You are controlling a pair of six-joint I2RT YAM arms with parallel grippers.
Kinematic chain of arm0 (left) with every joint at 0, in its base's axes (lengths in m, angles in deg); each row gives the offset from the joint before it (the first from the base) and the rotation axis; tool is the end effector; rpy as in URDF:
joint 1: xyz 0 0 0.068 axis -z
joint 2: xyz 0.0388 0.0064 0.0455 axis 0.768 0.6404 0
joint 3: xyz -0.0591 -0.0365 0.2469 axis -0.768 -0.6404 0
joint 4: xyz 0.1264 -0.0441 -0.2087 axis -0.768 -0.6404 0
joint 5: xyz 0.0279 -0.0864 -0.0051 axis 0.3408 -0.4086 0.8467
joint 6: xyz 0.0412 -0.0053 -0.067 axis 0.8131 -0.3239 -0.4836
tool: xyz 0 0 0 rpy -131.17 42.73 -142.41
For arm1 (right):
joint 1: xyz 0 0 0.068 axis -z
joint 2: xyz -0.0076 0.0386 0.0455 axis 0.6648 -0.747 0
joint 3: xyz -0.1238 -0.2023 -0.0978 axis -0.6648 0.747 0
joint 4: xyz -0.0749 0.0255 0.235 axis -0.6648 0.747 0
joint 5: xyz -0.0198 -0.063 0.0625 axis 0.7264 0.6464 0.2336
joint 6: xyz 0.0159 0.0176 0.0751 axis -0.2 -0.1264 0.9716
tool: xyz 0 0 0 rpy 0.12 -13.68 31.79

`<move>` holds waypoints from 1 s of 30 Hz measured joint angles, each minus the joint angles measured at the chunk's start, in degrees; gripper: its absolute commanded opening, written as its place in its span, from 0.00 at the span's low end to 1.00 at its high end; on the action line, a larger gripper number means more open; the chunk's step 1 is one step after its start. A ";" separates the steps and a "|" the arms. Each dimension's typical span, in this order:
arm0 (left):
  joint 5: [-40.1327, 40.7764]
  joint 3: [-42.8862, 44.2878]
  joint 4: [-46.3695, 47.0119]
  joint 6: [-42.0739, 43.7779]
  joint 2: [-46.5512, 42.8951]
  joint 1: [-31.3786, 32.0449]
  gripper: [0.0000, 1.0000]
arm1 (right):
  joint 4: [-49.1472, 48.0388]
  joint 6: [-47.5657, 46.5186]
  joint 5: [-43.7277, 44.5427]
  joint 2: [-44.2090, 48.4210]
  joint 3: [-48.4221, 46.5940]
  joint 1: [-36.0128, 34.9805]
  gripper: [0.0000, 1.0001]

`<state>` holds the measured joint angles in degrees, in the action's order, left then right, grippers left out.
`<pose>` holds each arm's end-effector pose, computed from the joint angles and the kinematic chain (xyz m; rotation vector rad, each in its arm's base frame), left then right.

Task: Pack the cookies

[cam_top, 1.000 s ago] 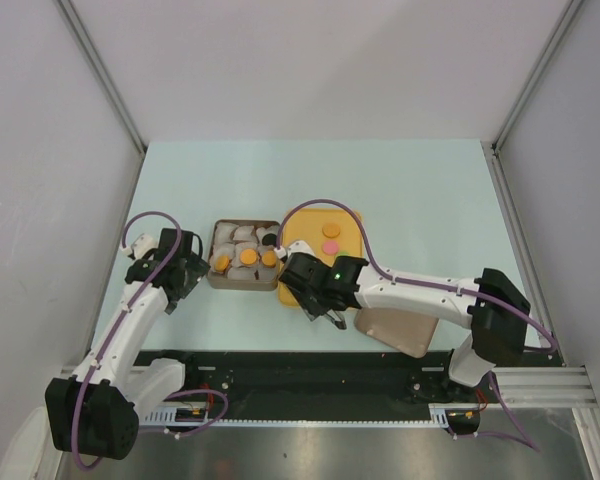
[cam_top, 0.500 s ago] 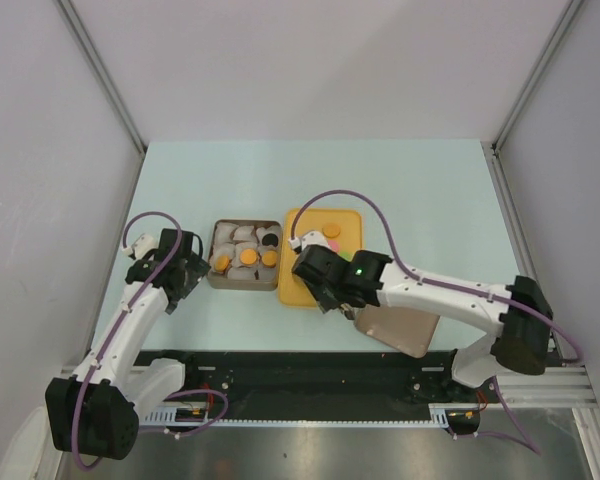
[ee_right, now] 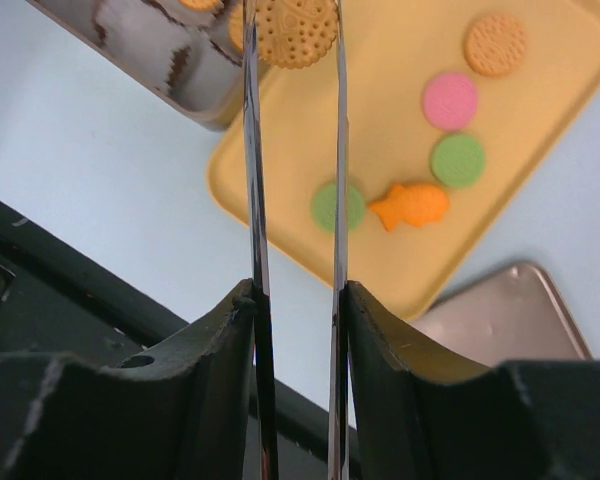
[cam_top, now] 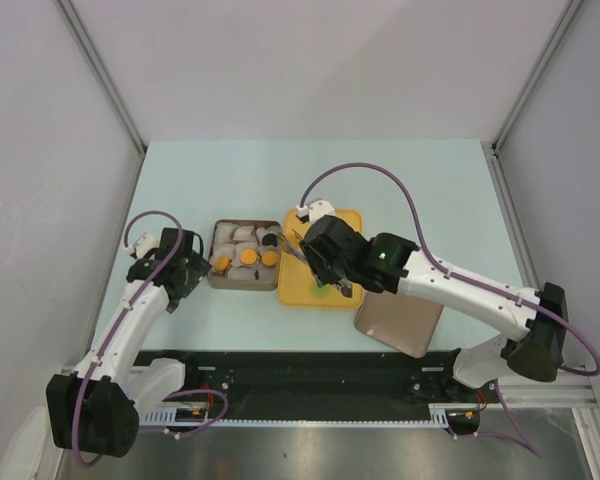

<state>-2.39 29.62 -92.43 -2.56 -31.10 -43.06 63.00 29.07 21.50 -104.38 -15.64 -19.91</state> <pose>0.1841 0.0029 0.1953 -1.1707 2.2715 0.1148 0.1660 0.2598 0.2991 -0.7064 2.2618 0.2807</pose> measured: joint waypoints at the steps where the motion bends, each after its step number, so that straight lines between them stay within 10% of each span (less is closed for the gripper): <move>1: 0.00 0.00 0.02 0.00 0.13 0.00 0.98 | -0.74 -0.39 -0.61 -1.16 -1.05 0.00 0.28; 30: -0.07 0.02 0.55 0.00 5.70 0.00 0.98 | -7.26 -6.49 -12.94 -18.93 -10.40 -0.96 0.28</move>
<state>-2.45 29.64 -91.88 -2.56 -25.40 -43.06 55.74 22.57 8.56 -123.30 -26.04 -20.88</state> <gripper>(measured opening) 0.983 0.421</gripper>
